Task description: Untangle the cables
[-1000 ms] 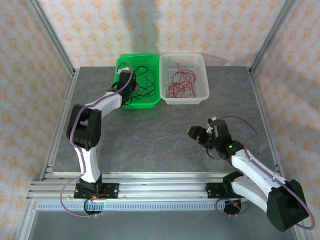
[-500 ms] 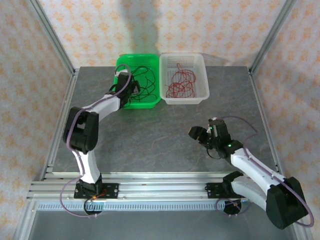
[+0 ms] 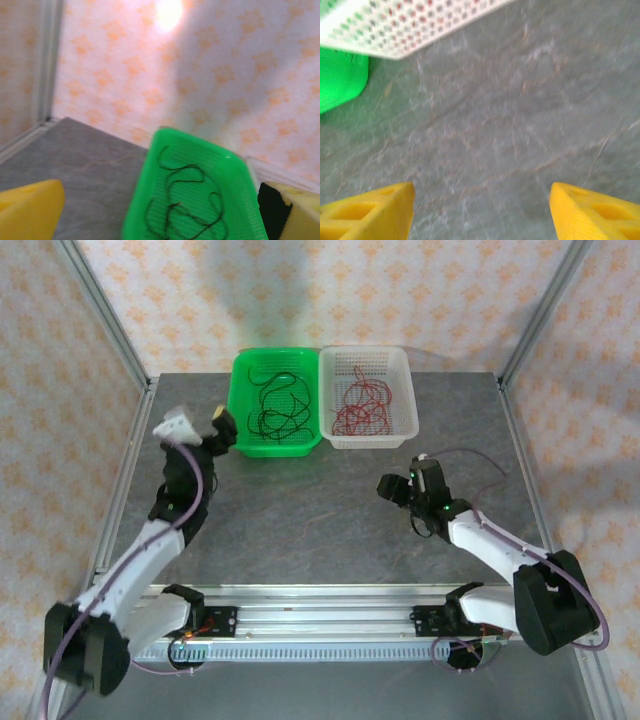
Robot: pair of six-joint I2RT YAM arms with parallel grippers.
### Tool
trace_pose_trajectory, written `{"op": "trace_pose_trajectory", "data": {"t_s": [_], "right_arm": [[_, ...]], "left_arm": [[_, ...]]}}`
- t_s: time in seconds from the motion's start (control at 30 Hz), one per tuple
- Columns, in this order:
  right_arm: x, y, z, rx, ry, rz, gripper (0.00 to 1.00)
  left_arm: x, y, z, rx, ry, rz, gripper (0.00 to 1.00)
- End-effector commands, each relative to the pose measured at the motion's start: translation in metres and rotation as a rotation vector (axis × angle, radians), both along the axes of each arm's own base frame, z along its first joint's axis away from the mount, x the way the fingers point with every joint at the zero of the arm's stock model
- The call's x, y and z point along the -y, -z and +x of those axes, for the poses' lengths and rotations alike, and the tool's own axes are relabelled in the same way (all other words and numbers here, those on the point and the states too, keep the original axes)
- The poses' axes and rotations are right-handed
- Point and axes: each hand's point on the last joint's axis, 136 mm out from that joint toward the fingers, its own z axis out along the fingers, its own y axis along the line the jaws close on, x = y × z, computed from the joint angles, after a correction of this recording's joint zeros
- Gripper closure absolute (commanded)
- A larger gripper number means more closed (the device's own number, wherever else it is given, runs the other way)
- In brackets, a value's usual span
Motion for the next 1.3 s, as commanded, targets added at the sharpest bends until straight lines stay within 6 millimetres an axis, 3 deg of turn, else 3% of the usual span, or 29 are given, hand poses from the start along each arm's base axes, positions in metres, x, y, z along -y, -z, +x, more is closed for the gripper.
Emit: {"op": "trace_pose_trajectory", "data": {"t_s": [0.0, 0.07, 0.2, 0.33, 0.47, 0.57, 0.73, 0.87, 0.93, 1.0, 1.13, 1.2, 1.27], "right_arm": [[0.036, -0.044, 0.029, 0.265, 0.122, -0.162, 0.28], [0.056, -0.061, 0.028, 0.392, 0.183, -0.246, 0.28], [0.085, -0.086, 0.008, 0.643, 0.256, -0.374, 0.26], [0.116, -0.079, -0.005, 0.669, 0.355, -0.44, 0.25], [0.131, -0.054, -0.016, 0.651, 0.391, -0.459, 0.25], [0.134, -0.057, -0.023, 0.697, 0.39, -0.453, 0.24], [0.145, -0.069, -0.034, 0.812, 0.413, -0.384, 0.24], [0.139, -0.07, -0.019, 0.821, 0.357, -0.34, 0.24], [0.131, -0.069, -0.002, 0.809, 0.299, -0.353, 0.24], [0.127, -0.061, 0.017, 0.756, 0.251, -0.394, 0.24], [0.124, -0.042, 0.038, 0.767, 0.213, -0.397, 0.28], [0.122, -0.025, 0.057, 0.625, 0.155, -0.402, 0.28], [0.141, -0.024, 0.06, 0.614, 0.248, -0.363, 0.03]], "left_arm": [[-0.038, 0.028, -0.043, 0.117, -0.18, 0.041, 0.01], [-0.056, 0.046, -0.066, 0.18, -0.273, -0.002, 0.01], [-0.079, 0.083, -0.074, 0.03, -0.453, 0.095, 0.01], [-0.091, 0.107, -0.084, 0.01, -0.539, 0.182, 0.01], [-0.079, 0.118, -0.066, 0.061, -0.448, 0.205, 0.0], [-0.066, 0.125, -0.035, -0.031, -0.369, 0.245, 0.0], [-0.053, 0.145, -0.003, -0.072, -0.139, 0.258, 0.0], [-0.059, 0.152, 0.002, -0.108, -0.112, 0.211, 0.0], [-0.062, 0.146, 0.002, -0.061, -0.113, 0.204, 0.0], [-0.061, 0.153, 0.007, -0.106, -0.089, 0.194, 0.0], [-0.06, 0.153, 0.009, -0.106, -0.079, 0.198, 0.0], [-0.06, 0.153, 0.008, -0.101, -0.08, 0.203, 0.0], [-0.06, 0.153, 0.009, -0.107, -0.082, 0.202, 0.0]]}}
